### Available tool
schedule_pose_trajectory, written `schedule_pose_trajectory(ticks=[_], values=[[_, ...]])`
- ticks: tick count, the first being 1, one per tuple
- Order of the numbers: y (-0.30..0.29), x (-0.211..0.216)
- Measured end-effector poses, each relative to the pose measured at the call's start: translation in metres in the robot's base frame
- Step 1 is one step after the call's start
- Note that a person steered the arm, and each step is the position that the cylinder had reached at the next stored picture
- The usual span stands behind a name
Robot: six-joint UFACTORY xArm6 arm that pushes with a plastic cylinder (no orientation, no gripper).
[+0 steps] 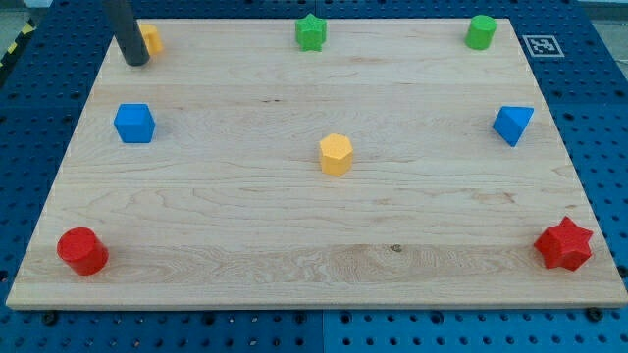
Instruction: Move the blue triangle towards top center
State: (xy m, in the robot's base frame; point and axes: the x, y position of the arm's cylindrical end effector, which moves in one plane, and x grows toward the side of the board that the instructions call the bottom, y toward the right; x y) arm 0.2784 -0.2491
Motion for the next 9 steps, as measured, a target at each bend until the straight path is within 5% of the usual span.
schedule_pose_trajectory(ticks=[4, 5, 7, 9], values=[[0.000, -0.024], [0.008, -0.001], [0.114, 0.063], [0.179, 0.063]])
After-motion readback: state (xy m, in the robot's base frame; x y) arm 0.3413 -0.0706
